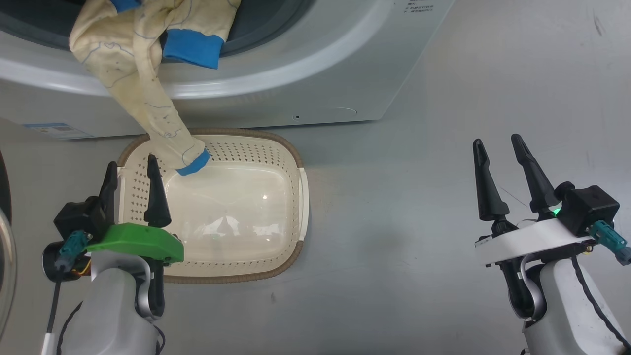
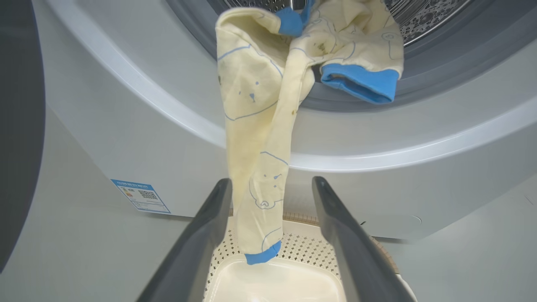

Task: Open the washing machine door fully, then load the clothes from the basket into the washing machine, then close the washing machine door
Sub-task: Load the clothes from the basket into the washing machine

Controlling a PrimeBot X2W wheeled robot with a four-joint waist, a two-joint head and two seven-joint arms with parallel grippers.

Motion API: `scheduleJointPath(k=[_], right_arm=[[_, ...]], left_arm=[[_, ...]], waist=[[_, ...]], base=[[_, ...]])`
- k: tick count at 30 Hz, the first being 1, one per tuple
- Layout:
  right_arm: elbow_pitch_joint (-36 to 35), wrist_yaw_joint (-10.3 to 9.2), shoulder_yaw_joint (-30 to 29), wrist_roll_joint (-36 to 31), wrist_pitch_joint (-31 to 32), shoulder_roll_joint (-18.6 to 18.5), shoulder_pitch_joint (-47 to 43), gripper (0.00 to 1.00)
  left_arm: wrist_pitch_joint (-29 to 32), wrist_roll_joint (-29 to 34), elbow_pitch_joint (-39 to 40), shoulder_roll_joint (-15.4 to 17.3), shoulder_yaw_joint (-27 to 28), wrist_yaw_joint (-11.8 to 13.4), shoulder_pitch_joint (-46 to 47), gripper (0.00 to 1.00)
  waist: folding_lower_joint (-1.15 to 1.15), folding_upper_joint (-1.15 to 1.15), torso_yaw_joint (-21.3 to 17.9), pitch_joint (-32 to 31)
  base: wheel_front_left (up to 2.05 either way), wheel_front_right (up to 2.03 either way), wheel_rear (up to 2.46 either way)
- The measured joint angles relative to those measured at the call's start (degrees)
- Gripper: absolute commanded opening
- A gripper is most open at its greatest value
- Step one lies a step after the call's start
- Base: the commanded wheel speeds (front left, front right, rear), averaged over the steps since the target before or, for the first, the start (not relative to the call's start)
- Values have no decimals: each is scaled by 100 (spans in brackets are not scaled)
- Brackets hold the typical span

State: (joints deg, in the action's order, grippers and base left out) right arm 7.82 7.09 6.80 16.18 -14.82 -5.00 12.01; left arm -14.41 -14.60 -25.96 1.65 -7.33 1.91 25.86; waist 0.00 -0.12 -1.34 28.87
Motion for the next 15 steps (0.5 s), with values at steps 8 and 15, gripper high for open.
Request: scheduleJointPath(k=[8, 15], right_arm=[[0, 0, 29, 0, 0, 0, 0, 100], [-40, 0, 67, 0, 0, -1, -3, 100]], left_arm=[[0, 4, 250, 1, 18, 49, -157, 100], [0, -5, 333, 3, 49, 58, -204, 100]], waist=[[0, 0, -37, -19], [0, 0, -96, 35]], base=[[0, 0, 0], [0, 0, 0]])
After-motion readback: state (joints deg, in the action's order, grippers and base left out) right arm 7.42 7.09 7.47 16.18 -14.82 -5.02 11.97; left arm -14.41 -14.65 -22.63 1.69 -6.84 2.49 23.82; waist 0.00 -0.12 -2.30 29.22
